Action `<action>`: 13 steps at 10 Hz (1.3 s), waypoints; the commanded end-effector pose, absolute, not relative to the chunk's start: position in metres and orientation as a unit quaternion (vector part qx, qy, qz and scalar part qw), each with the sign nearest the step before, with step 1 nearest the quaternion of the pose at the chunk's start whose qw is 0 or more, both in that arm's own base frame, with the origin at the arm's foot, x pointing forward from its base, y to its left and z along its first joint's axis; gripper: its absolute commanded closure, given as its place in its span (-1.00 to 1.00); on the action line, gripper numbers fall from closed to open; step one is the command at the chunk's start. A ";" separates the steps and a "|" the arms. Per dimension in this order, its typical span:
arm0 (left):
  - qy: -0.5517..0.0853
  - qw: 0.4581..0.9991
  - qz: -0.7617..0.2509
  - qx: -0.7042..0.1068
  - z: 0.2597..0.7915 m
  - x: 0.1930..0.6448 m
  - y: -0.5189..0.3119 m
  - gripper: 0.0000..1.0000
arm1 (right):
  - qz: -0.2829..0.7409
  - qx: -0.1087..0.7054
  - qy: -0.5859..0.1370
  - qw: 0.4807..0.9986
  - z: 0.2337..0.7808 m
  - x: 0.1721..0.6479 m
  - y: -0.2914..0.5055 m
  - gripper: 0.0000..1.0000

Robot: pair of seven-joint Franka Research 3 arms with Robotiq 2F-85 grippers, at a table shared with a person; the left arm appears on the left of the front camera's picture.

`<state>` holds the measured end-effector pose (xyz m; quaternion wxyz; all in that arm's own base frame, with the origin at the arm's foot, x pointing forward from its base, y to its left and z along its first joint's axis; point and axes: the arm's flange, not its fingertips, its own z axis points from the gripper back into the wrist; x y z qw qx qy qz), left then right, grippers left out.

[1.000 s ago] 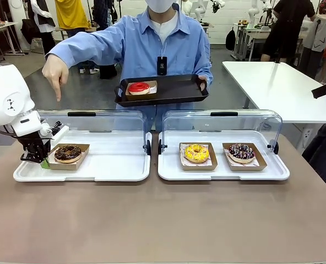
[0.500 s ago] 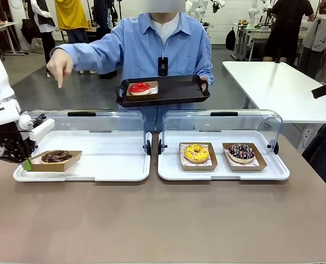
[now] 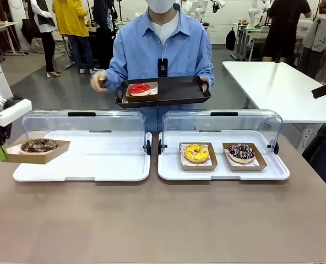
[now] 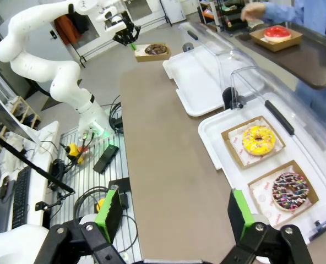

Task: Provide the desired donut to the person.
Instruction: Pick up and lift the Paper togo box containing the Donut pointed at by the person, then place the picked Paper togo box onto the Handle tray extended by the person.

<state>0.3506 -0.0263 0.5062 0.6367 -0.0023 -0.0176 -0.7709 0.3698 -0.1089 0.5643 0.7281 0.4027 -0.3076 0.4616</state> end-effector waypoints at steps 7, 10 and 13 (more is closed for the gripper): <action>-0.048 0.672 -0.739 0.019 0.615 0.376 -0.046 1.00 | 0.465 0.408 -0.314 0.720 0.565 0.370 -0.108 -1.00; -0.054 0.664 -0.745 0.034 0.613 0.373 -0.047 1.00 | 0.465 0.408 -0.314 0.720 0.565 0.370 -0.108 -1.00; -0.054 0.664 -0.745 0.034 0.613 0.373 -0.047 1.00 | 0.465 0.408 -0.314 0.720 0.565 0.370 -0.108 -1.00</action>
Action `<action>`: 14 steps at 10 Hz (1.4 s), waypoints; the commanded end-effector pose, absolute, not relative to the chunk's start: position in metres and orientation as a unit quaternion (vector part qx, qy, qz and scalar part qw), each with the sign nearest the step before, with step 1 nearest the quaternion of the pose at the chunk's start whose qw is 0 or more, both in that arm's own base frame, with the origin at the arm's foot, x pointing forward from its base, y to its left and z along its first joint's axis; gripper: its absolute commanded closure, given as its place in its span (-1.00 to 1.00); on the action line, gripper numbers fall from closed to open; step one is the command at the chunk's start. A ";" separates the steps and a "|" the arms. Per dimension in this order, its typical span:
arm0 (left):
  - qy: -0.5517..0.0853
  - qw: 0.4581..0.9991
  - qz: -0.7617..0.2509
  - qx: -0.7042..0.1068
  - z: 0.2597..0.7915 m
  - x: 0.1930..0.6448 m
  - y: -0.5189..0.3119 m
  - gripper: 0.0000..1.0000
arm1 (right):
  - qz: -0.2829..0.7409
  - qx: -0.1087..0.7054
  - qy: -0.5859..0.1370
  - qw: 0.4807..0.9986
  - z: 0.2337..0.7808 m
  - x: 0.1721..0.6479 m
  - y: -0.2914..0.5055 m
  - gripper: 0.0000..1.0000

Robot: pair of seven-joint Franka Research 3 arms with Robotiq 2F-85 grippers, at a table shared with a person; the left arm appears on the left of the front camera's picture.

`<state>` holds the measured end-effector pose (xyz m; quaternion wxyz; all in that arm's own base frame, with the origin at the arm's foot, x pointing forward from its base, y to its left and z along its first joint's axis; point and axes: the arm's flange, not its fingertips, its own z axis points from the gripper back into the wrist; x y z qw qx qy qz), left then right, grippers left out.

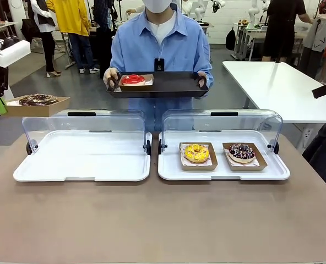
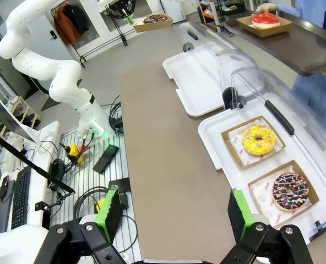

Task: Provide the desired donut to the person.
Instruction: Place the picked Paper togo box onto the Handle tray extended by the person.

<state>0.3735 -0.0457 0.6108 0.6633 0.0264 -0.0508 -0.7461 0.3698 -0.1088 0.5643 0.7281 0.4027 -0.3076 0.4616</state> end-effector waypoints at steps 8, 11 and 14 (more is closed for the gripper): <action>-0.054 0.664 -0.745 0.034 0.613 0.373 -0.047 1.00 | 0.465 0.408 -0.314 0.720 0.565 0.370 -0.108 -1.00; -0.051 0.663 -0.746 0.026 0.611 0.374 -0.046 0.98 | 0.465 0.408 -0.314 0.720 0.565 0.370 -0.108 -1.00; -0.096 0.635 -0.759 0.104 0.685 0.369 -0.103 0.98 | 0.465 0.408 -0.314 0.720 0.565 0.370 -0.108 -1.00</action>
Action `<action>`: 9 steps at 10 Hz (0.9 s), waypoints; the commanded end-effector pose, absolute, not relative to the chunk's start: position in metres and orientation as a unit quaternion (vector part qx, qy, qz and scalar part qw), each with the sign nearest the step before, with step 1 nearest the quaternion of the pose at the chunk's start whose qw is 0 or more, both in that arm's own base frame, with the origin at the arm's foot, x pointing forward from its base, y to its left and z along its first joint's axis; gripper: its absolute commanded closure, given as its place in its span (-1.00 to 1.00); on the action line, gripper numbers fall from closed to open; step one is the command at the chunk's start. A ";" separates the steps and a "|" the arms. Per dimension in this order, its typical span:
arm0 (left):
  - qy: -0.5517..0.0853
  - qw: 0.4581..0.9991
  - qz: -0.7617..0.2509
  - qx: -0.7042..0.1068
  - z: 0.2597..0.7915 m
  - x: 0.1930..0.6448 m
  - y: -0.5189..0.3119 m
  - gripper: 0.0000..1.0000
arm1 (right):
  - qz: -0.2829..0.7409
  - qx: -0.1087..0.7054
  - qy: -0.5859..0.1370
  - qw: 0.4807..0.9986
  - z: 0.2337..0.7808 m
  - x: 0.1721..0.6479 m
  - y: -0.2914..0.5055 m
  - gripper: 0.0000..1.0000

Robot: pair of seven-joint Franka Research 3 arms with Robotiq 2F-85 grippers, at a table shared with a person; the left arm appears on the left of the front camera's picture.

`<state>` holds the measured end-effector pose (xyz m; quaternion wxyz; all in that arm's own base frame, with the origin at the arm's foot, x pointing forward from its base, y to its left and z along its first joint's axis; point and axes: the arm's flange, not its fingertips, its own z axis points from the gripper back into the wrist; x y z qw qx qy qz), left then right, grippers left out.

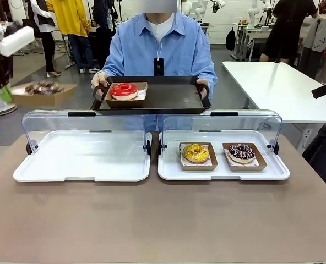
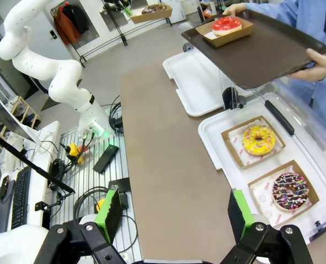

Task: Provide the desired donut to the person.
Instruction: Place the picked Paper togo box onto the Handle tray extended by the person.

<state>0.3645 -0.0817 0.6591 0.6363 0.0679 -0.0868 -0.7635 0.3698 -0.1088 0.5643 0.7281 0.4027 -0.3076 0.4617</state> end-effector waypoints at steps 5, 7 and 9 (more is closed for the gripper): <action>-0.095 0.572 -0.802 0.146 0.746 0.393 -0.245 0.98 | 0.465 0.408 -0.314 0.720 0.565 0.370 -0.108 -1.00; -0.105 0.552 -0.814 0.148 0.749 0.416 -0.305 0.98 | 0.465 0.408 -0.314 0.720 0.565 0.370 -0.108 -1.00; -0.095 0.547 -0.818 0.150 0.733 0.435 -0.355 0.98 | 0.465 0.408 -0.314 0.720 0.565 0.370 -0.108 -1.00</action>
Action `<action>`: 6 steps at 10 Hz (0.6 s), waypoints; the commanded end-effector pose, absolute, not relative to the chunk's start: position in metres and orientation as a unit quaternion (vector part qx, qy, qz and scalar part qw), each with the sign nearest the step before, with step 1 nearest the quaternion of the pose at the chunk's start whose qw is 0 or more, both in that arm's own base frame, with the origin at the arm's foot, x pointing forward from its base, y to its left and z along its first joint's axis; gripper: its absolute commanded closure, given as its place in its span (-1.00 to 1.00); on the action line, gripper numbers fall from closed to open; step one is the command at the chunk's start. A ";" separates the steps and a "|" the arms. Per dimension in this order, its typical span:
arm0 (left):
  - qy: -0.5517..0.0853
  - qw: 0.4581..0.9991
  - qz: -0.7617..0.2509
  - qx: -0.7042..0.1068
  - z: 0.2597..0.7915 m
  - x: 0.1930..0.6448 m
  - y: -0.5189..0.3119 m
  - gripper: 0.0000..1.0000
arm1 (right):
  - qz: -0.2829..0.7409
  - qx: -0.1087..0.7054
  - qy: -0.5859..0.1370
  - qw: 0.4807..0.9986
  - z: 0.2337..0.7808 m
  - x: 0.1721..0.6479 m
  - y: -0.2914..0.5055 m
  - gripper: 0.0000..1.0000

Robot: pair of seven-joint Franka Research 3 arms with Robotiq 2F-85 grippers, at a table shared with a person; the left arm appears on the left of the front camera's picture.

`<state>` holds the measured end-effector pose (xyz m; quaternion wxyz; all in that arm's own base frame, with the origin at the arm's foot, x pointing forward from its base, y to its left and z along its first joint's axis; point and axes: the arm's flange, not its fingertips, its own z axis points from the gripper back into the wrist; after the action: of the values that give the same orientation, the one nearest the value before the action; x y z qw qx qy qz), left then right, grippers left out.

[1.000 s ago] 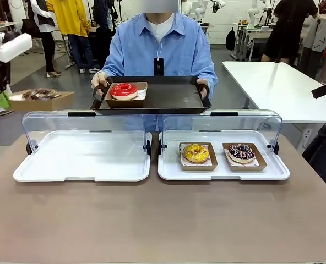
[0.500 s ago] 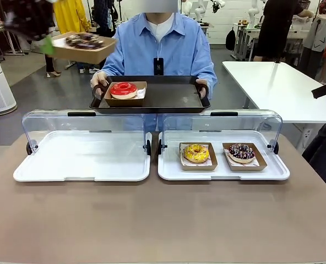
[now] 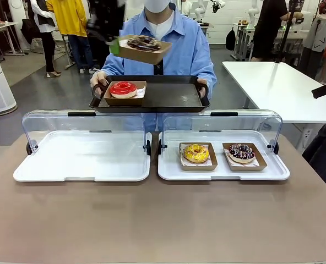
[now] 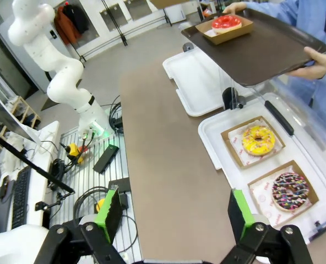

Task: Provide the desired donut to the person.
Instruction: Place the picked Paper togo box onto the Handle tray extended by the person.

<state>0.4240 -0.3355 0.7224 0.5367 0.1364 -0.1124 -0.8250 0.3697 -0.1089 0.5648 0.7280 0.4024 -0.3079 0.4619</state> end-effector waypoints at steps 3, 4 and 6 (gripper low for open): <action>-0.059 0.573 -0.802 0.158 0.689 0.471 -0.403 0.98 | 0.465 0.408 -0.314 0.720 0.565 0.370 -0.108 -1.00; -0.057 0.579 -0.799 0.154 0.675 0.478 -0.410 0.98 | 0.465 0.408 -0.314 0.720 0.565 0.370 -0.108 -1.00; -0.069 0.586 -0.793 0.154 0.653 0.491 -0.420 0.98 | 0.465 0.408 -0.314 0.720 0.565 0.370 -0.108 -1.00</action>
<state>0.4847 -0.4093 0.6391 0.5769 0.1445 -0.0578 -0.8018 0.3698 -0.1089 0.5649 0.7279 0.4025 -0.3079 0.4619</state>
